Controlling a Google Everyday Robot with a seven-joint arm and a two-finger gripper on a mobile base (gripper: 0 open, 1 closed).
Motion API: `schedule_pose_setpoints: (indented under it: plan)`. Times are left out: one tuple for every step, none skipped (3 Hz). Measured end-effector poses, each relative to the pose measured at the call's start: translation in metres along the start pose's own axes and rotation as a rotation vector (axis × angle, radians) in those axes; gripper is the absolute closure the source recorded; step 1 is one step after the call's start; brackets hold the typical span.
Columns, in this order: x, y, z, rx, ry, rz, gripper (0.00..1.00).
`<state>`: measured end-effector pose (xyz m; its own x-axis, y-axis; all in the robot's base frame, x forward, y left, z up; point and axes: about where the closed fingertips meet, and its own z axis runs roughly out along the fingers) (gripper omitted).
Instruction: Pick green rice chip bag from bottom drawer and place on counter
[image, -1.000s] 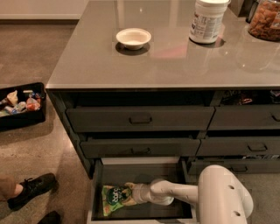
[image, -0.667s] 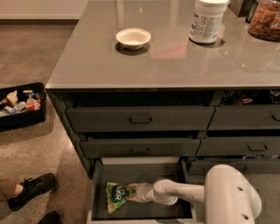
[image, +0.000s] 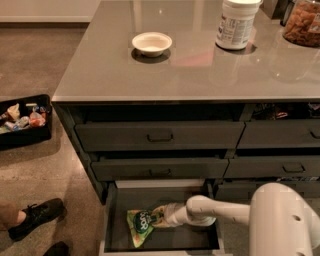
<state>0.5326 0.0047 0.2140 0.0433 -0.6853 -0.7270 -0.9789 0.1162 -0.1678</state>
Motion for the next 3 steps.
schedule_pose_setpoints:
  plan:
    - [-0.018, 0.000, -0.049, -0.060, -0.034, -0.048, 1.00]
    - [-0.037, -0.003, -0.115, -0.078, -0.017, -0.097, 1.00]
    - [-0.065, -0.005, -0.183, -0.085, 0.039, -0.169, 1.00]
